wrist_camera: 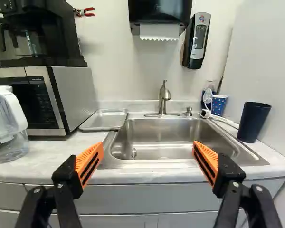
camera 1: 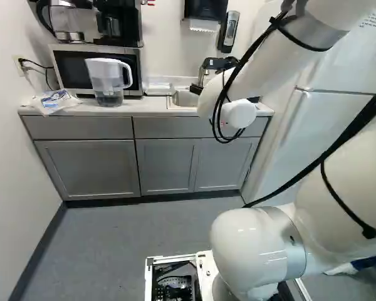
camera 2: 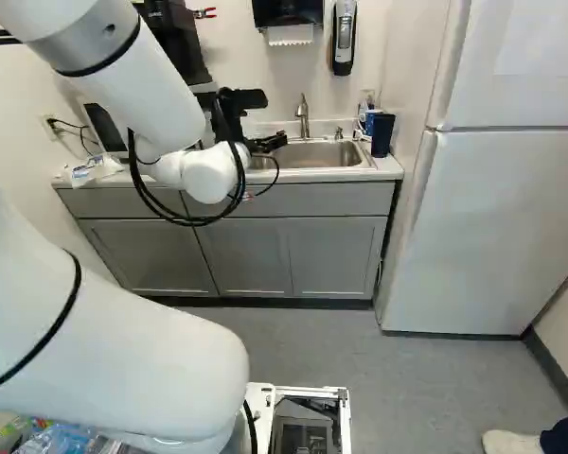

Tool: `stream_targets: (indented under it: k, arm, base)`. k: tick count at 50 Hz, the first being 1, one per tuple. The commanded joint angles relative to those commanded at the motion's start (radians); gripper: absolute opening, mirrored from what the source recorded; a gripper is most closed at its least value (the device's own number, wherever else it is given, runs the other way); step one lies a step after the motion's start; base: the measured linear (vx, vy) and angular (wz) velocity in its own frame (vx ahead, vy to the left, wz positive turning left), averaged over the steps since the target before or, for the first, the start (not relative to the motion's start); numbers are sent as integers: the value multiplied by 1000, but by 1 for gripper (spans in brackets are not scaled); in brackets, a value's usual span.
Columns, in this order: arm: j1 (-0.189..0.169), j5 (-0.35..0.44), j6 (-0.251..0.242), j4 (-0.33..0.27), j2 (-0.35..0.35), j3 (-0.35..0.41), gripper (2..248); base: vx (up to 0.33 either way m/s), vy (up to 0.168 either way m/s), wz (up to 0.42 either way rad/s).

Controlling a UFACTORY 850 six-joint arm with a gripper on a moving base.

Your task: Rinse the cup and place it in the tray

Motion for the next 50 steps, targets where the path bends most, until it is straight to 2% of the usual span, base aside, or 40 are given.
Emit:
stream_targets:
  k: [50]
  arm:
    - [0,-76,0,0,4,-105,247]
  base:
    - [0,0,0]
